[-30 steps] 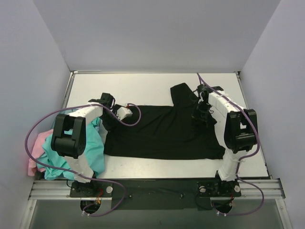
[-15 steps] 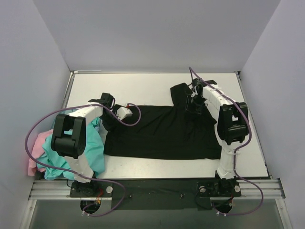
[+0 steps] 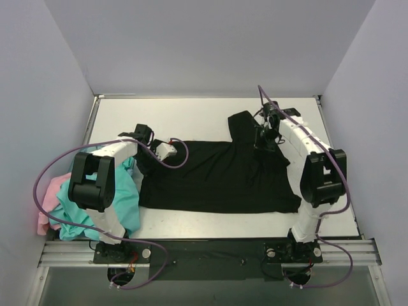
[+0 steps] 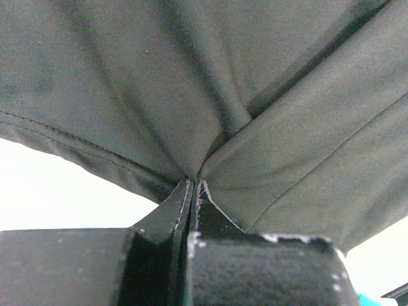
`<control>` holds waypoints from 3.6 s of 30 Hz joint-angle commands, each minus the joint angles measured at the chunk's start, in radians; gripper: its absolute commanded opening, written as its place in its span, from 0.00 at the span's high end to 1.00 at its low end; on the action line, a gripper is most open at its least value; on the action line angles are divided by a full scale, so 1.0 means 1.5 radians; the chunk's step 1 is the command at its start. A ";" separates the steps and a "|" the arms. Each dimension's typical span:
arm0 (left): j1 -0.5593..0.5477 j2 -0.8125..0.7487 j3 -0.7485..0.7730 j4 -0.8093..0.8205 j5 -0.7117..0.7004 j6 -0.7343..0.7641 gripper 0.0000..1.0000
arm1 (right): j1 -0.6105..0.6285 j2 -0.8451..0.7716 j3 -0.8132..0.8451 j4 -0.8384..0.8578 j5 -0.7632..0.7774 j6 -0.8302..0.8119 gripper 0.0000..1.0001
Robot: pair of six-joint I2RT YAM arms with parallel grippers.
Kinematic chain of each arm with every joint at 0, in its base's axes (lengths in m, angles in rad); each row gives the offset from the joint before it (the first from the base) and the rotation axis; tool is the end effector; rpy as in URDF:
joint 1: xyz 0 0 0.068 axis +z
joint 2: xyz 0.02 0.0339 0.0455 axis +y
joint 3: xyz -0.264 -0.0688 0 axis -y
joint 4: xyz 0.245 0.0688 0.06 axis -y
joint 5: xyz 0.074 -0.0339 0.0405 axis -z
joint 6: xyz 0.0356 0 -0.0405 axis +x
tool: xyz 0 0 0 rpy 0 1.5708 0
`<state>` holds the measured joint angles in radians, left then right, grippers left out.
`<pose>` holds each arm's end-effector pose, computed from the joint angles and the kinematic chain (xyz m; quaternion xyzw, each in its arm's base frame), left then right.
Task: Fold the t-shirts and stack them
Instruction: Fold the flattened tshirt in 1/3 of the way
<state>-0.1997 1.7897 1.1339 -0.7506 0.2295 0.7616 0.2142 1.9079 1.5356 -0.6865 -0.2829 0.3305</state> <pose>0.3178 -0.0726 0.1622 0.4661 0.8735 -0.0870 0.1100 0.3989 0.0969 0.2351 0.0200 0.9582 0.1988 0.2048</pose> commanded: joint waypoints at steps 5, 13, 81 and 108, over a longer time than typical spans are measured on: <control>0.003 -0.026 0.008 0.010 -0.006 -0.008 0.99 | -0.021 -0.082 -0.179 -0.044 0.103 0.082 1.00; 0.003 -0.029 0.014 0.008 -0.010 -0.009 0.99 | 0.006 0.035 -0.091 -0.037 0.100 0.071 1.00; -0.435 0.422 0.584 0.297 0.170 -0.242 0.61 | -0.194 0.087 -0.059 0.095 -0.113 -0.107 1.00; -0.385 0.337 0.507 0.256 0.141 -0.220 0.75 | -0.219 0.079 -0.036 0.093 -0.146 -0.116 0.65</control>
<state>-0.7849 2.3611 1.8751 -0.3565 0.4335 0.4271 -0.1108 2.0598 1.4521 -0.5259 -0.4686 0.1646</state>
